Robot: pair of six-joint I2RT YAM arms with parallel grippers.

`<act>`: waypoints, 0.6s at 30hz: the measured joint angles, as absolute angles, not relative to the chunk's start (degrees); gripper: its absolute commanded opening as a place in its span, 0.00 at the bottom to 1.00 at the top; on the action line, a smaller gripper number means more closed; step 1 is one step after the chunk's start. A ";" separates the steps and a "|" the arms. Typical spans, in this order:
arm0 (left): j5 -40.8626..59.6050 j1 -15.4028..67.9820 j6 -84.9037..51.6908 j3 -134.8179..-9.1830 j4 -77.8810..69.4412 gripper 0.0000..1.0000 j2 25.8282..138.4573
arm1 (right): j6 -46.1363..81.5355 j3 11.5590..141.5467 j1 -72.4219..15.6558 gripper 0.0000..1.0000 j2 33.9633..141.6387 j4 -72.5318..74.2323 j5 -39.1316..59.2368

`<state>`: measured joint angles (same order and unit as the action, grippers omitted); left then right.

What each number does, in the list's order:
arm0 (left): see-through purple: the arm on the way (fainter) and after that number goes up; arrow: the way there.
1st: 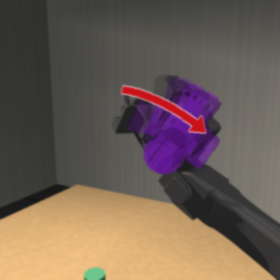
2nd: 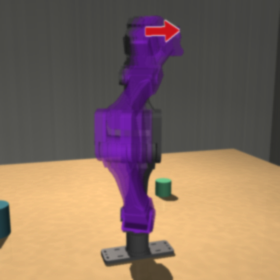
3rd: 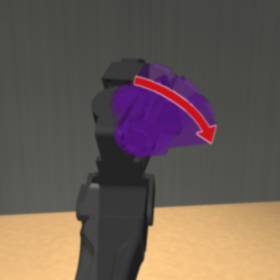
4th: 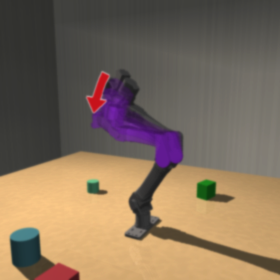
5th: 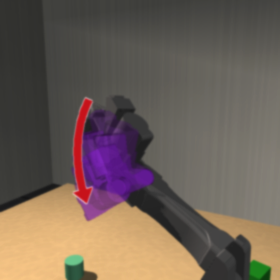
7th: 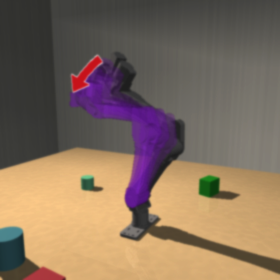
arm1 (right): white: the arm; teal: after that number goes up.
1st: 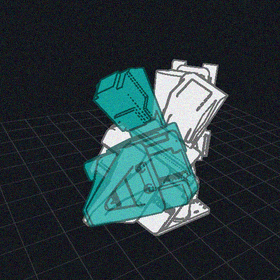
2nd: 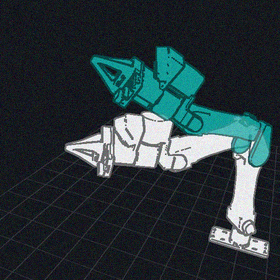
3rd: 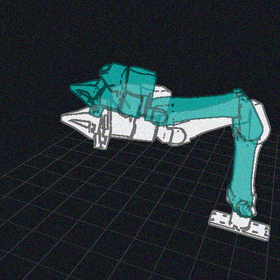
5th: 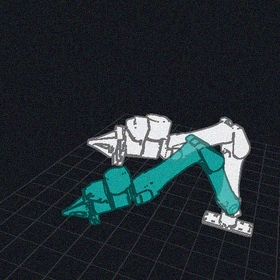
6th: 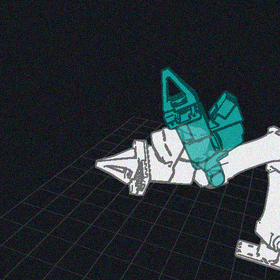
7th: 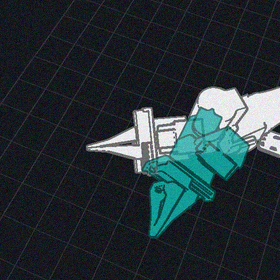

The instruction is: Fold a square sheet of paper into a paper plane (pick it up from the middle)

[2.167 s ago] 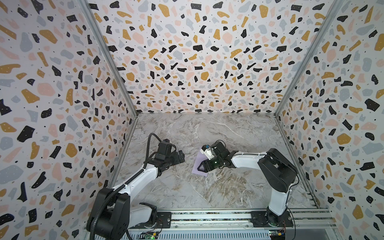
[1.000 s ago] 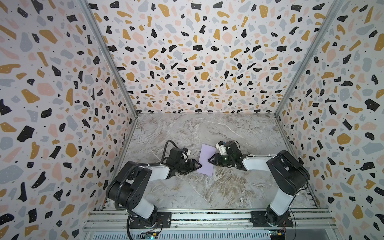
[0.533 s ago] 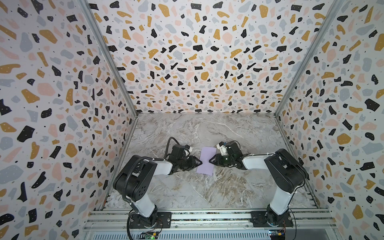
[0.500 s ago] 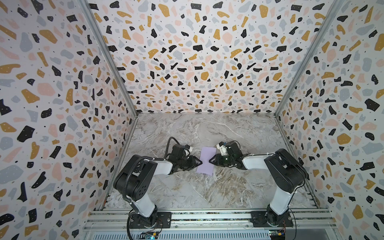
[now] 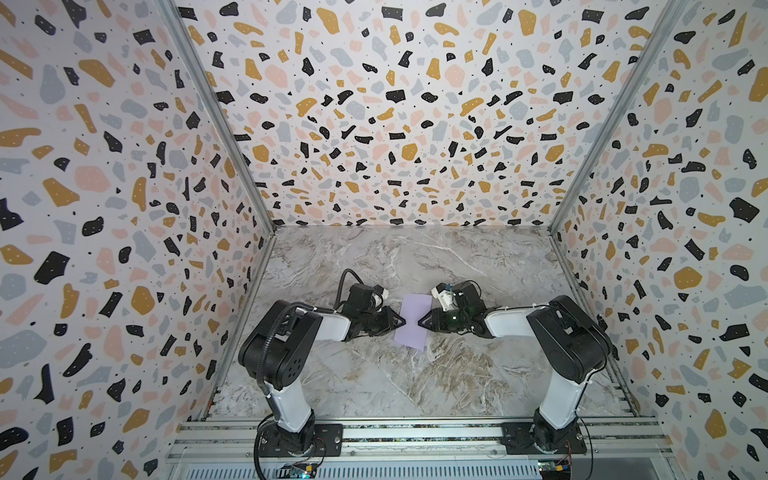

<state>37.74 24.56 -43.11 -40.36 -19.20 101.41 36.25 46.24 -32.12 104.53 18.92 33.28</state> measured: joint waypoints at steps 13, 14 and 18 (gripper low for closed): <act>36.82 24.56 -50.94 -38.35 -20.25 0.00 98.87 | 19.03 45.91 -35.77 0.60 94.72 17.32 22.96; 36.56 24.56 -52.01 -38.02 -20.34 0.00 98.17 | 17.17 45.63 -37.56 0.61 93.45 17.54 20.64; 35.22 24.56 -55.18 -37.67 -20.58 0.00 96.12 | 10.74 43.75 -44.75 0.61 91.74 19.62 13.87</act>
